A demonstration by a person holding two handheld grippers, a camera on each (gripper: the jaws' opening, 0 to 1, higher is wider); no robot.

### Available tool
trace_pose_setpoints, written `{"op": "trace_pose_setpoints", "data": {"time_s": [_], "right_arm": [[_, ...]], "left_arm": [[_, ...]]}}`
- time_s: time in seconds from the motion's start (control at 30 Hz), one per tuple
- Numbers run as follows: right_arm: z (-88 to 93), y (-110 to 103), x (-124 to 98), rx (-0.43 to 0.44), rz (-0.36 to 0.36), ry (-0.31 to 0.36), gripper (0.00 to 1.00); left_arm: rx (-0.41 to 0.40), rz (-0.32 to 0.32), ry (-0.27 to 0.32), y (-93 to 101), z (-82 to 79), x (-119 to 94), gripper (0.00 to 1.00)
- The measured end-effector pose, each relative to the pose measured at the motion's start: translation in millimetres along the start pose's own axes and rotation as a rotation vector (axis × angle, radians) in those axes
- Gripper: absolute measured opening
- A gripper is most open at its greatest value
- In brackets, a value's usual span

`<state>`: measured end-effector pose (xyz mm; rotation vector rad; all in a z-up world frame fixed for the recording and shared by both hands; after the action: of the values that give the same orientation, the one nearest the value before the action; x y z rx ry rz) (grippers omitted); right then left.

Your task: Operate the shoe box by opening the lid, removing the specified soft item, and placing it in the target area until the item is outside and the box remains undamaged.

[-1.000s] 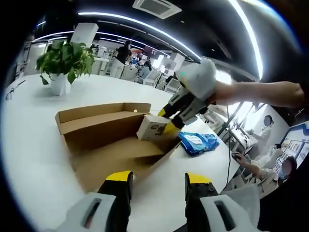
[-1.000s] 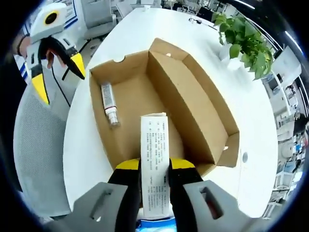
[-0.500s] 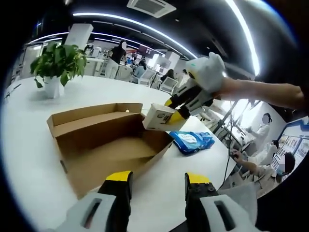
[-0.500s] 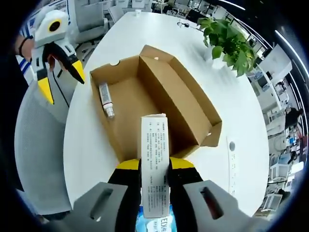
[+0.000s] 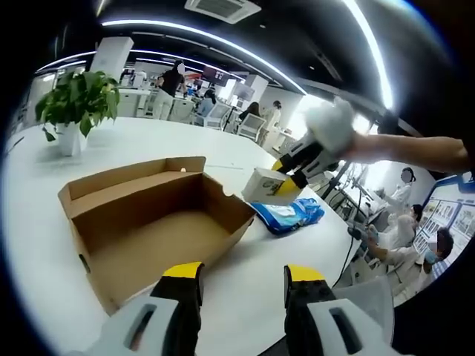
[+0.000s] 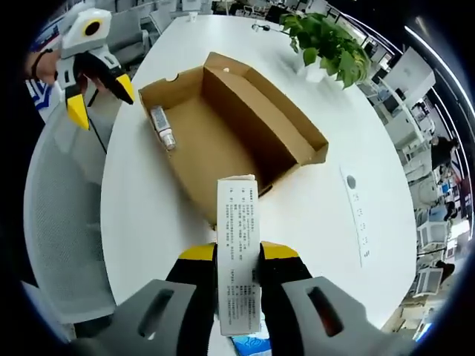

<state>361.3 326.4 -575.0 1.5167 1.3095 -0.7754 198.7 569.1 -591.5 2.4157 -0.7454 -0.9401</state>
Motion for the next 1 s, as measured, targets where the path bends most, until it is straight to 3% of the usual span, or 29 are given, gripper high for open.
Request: {"op": "trace_pose_setpoints", "data": {"time_s": [0.23, 0.53, 1.0], "right_arm": [[50.3, -16.3, -12.0, 0.079, 0.007, -0.035, 0.18], [102.0, -40.2, -31.1, 0.156, 0.021, -0.073, 0.18], [159.4, -60.9, -63.7, 0.243, 0.064, -0.102, 0.18]], "left_arm": [[0.014, 0.005, -0.013, 5.6, -1.0, 6.7, 0.44], [0.033, 0.018, -0.036, 15.6, -1.3, 18.8, 0.44], [0.066, 0.052, -0.07, 46.7, 1.4, 48.4, 0.44]]}}
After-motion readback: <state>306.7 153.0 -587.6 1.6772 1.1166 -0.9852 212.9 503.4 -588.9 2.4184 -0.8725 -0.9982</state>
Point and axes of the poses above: the point that each gripper's makers call its tool centre point, and the gripper's own axes: x roughly forward along the fingers, y roughly to its right, z roughly out of its underside, the point moved 9 cm from there along -x, roughly backward along the fingers, and after that the axes turned 13 degrees about -x, right-handed, at the moved point
